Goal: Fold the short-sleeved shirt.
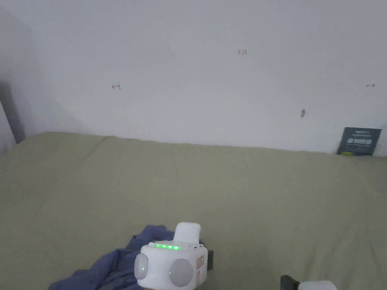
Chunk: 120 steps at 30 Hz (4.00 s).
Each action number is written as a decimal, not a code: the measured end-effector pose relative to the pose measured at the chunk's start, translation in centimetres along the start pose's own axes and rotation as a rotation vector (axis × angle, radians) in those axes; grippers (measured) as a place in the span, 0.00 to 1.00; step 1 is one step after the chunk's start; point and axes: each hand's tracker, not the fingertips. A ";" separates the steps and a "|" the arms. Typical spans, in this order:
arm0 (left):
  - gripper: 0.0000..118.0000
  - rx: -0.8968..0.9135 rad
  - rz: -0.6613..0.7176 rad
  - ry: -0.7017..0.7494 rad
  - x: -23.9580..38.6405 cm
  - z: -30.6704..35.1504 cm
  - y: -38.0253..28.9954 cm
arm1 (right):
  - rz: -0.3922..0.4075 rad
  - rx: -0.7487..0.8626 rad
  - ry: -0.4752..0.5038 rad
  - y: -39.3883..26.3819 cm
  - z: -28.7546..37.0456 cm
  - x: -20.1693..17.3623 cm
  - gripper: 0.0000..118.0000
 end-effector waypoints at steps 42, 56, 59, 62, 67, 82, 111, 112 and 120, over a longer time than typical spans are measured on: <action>0.00 -0.120 -0.035 0.089 -0.7 9.6 -11.6 | -0.126 -0.015 -0.123 -4.6 7.8 8.8 0.00; 0.97 -0.492 0.360 0.281 -14.5 -1.2 -0.6 | -0.091 -0.064 -0.073 -5.9 6.0 7.4 0.00; 0.97 -0.541 0.452 0.268 -15.2 -3.1 -1.1 | -0.095 -0.074 -0.073 -6.2 5.4 7.6 0.00; 0.97 -0.583 0.528 0.257 -15.0 -4.2 -2.0 | -0.099 -0.085 -0.077 -6.5 5.0 8.0 0.00; 0.95 -0.596 0.546 0.315 -14.7 -4.3 -2.7 | -0.105 -0.092 -0.088 -6.8 4.9 8.7 0.00; 0.11 -0.421 0.422 0.102 -11.5 2.0 -2.2 | -0.088 -0.140 -0.025 -4.1 0.7 11.5 0.00; 0.11 -0.251 0.257 0.030 -15.2 -1.3 -4.0 | -0.380 -0.828 -0.138 4.5 -33.4 16.0 0.02; 0.11 -0.253 0.267 0.032 -15.3 -1.5 -4.0 | -0.395 -0.820 -0.145 4.5 -33.2 16.6 0.02; 0.10 -0.153 0.327 0.048 -15.1 0.1 -3.1 | -0.367 -0.560 0.010 6.9 -27.3 16.9 0.02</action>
